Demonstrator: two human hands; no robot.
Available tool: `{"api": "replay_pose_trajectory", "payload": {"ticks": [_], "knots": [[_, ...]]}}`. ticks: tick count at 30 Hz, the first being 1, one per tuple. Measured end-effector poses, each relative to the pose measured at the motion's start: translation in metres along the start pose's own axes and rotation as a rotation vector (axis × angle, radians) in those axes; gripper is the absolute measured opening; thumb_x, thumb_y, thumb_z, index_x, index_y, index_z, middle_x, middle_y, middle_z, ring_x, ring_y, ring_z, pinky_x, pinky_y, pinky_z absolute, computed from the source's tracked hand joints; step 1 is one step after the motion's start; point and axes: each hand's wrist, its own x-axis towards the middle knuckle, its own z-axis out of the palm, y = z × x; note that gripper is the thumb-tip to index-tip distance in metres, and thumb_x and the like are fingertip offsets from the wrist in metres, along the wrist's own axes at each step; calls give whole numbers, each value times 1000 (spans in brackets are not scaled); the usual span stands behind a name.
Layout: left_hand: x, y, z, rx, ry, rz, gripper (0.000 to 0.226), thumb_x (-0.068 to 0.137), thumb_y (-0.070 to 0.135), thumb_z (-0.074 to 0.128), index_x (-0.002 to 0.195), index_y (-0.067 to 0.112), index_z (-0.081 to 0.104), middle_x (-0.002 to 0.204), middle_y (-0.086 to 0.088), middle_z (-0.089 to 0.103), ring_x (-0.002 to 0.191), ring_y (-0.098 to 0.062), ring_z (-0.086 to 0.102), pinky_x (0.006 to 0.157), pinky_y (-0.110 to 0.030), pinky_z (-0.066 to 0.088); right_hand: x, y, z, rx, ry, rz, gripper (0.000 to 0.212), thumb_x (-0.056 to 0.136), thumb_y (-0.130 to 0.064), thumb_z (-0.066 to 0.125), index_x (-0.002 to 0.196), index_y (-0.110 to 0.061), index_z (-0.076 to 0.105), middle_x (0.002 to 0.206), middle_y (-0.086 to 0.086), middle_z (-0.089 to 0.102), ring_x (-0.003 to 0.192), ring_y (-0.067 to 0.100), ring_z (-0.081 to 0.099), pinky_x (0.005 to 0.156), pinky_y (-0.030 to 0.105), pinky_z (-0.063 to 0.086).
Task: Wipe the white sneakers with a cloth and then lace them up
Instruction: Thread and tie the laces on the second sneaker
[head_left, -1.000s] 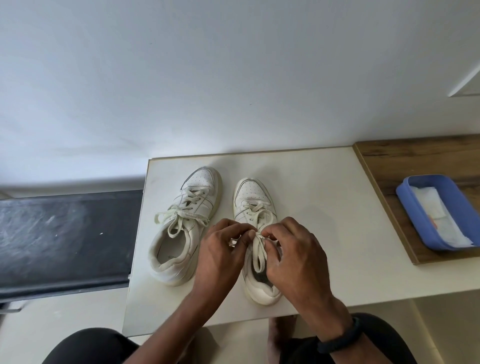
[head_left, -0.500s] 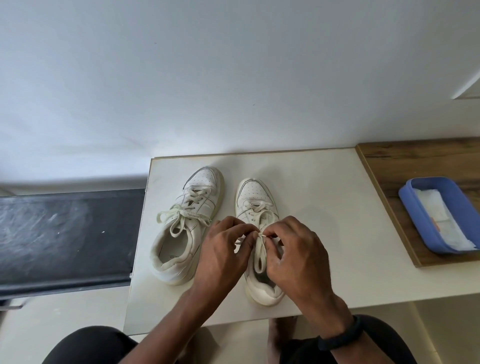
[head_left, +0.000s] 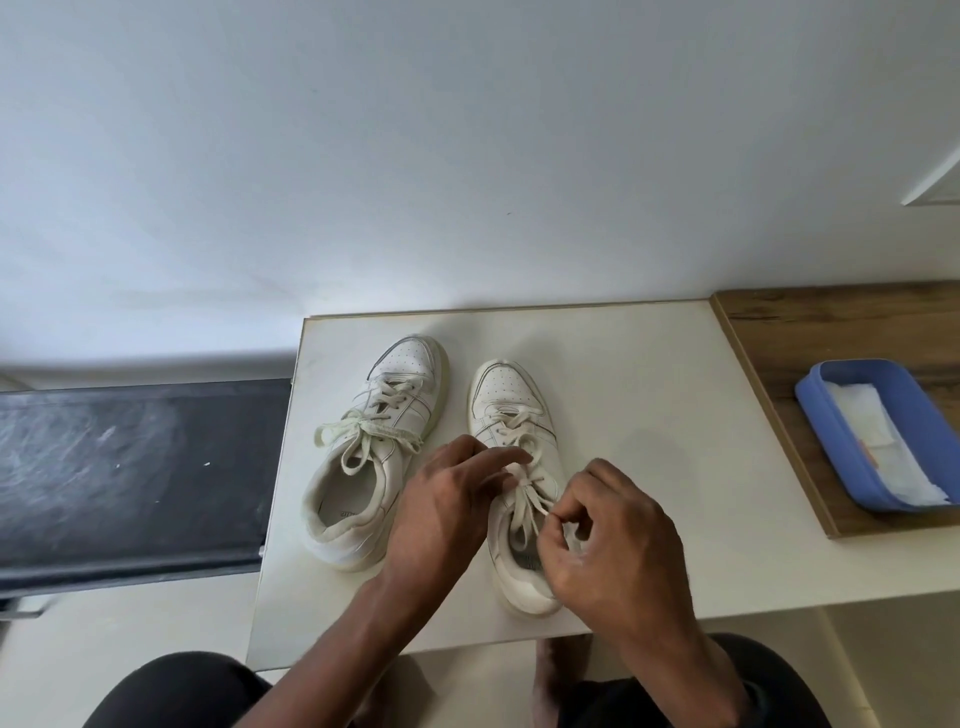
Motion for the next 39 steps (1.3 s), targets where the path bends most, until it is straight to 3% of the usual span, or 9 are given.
{"api": "replay_pose_trajectory", "payload": {"ticks": [5,9,15,17,20,23,28,33,39], "knots": [[1,-5,-1,9,-32,54,32,91,17,62,114,34,76,86,10,59,78,-14,62,60,-38,52,-17,8,-5,-12,-85,57,25,74,-34,60,66,-32,37,70,-15,44,57,7,49,52,16,35],[1,-9,0,52,-50,89,32,93,16,64,115,37,74,86,11,56,78,-15,60,59,-38,52,-20,18,-11,-88,-121,112,31,77,-33,68,66,-32,39,72,-15,46,60,7,51,53,22,45],[2,-12,-1,104,-50,104,33,92,12,69,116,34,75,89,9,58,82,-15,59,62,-39,53,-21,21,-14,-123,-203,139,32,81,-34,69,67,-32,41,74,-17,49,64,6,53,60,19,37],[5,-9,-6,177,-63,140,37,94,13,66,123,36,71,101,7,60,93,-17,58,67,-40,56,-20,21,-15,-97,-159,121,25,82,-36,72,76,-36,48,81,-21,51,66,3,55,64,22,45],[11,-5,-14,350,-225,232,55,95,14,62,138,48,55,152,4,41,141,-24,37,102,-40,46,-13,14,-14,-21,-10,71,28,83,-45,74,102,-32,59,97,-20,56,73,0,57,69,28,52],[18,-4,-16,403,-320,305,47,98,16,56,132,48,55,165,10,25,155,-21,14,104,-41,34,-3,-1,-1,-68,-5,28,36,82,-55,64,107,-30,57,103,-14,58,83,8,60,74,31,52],[19,-1,-13,400,-195,318,22,91,20,70,112,28,68,133,13,65,139,-14,49,99,-50,45,7,-15,18,-259,-30,37,44,77,-60,57,102,-24,54,98,-4,56,84,19,59,71,37,52],[19,4,-24,409,-186,223,28,95,44,46,95,23,65,90,10,70,94,-15,68,94,-47,46,11,-11,20,-210,27,24,26,84,-47,50,93,-24,55,91,-5,55,78,17,57,66,33,51],[19,8,-26,330,-287,156,23,96,35,60,112,22,70,96,4,68,74,-21,67,58,-28,44,22,-7,13,-190,-5,-15,19,79,-27,63,93,-25,52,91,-8,57,78,14,57,60,23,40]]}}
